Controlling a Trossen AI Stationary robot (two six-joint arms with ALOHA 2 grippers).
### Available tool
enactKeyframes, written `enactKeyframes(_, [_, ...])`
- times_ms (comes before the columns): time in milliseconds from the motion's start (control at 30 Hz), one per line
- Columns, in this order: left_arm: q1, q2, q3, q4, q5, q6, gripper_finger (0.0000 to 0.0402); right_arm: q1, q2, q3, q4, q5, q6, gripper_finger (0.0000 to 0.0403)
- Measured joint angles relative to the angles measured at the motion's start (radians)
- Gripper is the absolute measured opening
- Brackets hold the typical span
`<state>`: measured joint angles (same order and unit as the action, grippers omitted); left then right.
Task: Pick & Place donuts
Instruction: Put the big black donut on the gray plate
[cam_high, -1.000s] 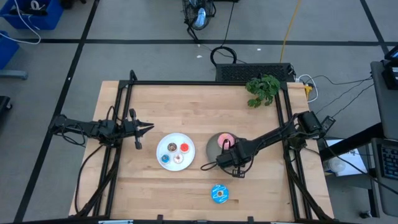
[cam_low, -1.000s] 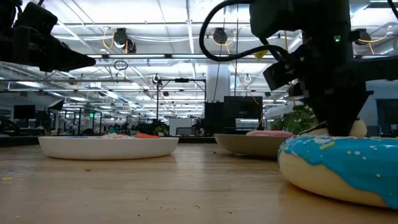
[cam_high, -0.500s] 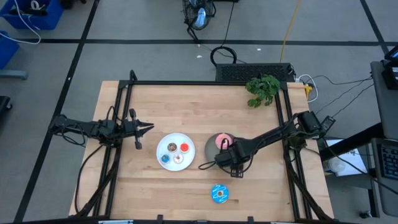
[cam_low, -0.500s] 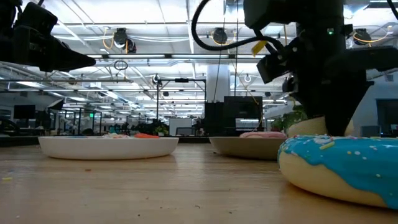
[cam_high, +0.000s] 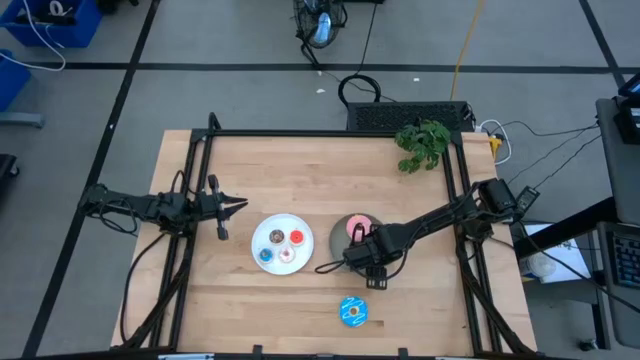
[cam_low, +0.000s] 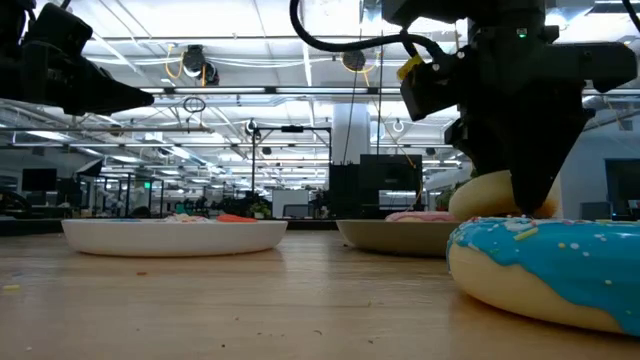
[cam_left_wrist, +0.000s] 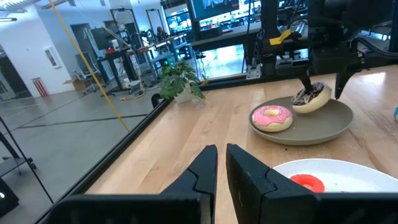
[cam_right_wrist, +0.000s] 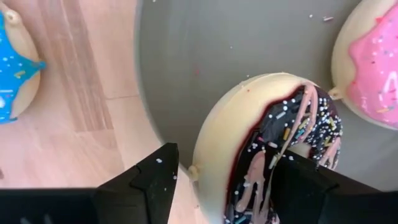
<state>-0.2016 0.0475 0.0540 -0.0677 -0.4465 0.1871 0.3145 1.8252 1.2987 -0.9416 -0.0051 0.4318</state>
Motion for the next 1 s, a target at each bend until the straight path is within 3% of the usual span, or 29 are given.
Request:
enactKeyframes(367, [0.0,0.0,0.0,0.0,0.0,-0.002,0.0042,0.002,0.0,0.0,0.047,0.005,-0.001,0.0247])
enactKeyframes(500, [0.0,0.0,0.0,0.0,0.0,-0.006,0.0042,0.007,0.0,0.0,0.037,0.055,0.017,0.0259])
enactKeyframes(767, [0.0,0.0,-0.001,0.003,0.0,-0.006,0.0042,0.026,0.001,0.001,-0.028,0.088,0.037,0.0263])
enactKeyframes(1000, [0.0,0.0,-0.001,0.003,0.0,-0.006,0.0042,0.041,0.005,0.001,0.061,0.082,0.068,0.0263])
